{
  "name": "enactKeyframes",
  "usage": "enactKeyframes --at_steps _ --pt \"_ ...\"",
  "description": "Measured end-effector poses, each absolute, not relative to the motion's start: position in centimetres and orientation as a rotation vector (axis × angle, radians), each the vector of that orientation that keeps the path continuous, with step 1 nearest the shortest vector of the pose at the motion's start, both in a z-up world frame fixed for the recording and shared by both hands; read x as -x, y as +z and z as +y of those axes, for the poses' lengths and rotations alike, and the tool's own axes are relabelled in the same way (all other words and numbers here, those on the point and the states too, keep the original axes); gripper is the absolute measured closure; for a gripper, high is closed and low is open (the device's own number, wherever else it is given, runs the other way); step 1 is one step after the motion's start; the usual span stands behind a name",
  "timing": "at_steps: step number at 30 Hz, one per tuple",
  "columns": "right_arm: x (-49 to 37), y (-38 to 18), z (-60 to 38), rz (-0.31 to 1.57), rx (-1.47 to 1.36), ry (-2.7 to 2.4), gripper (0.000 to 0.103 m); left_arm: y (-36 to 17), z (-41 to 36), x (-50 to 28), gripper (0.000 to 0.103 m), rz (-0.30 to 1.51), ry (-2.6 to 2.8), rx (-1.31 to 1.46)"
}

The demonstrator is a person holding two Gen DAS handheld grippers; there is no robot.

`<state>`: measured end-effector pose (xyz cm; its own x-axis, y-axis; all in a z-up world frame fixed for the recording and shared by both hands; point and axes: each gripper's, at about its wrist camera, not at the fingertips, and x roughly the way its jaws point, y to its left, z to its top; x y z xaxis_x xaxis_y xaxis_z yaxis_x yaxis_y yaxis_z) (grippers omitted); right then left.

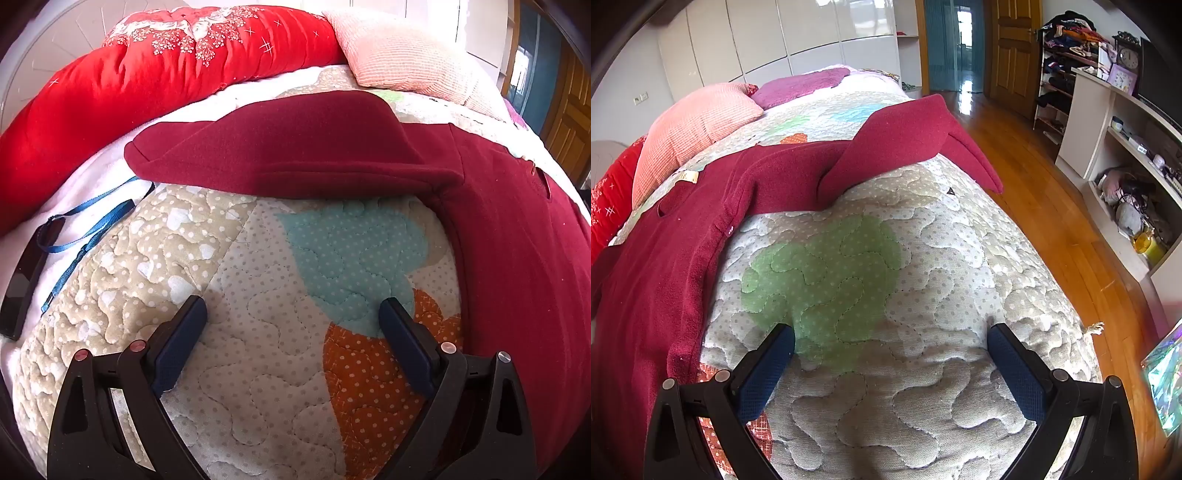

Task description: Fold small clothes

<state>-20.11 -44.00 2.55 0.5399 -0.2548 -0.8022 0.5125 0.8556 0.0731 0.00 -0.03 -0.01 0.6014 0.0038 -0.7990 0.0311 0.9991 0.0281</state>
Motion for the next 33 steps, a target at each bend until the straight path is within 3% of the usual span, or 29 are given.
enactKeyframes --at_steps 33 --pt "20.0 2.6 -44.0 0.897 -0.313 -0.467 0.0 2.2 -0.4 2.8 0.008 0.919 -0.059 -0.044"
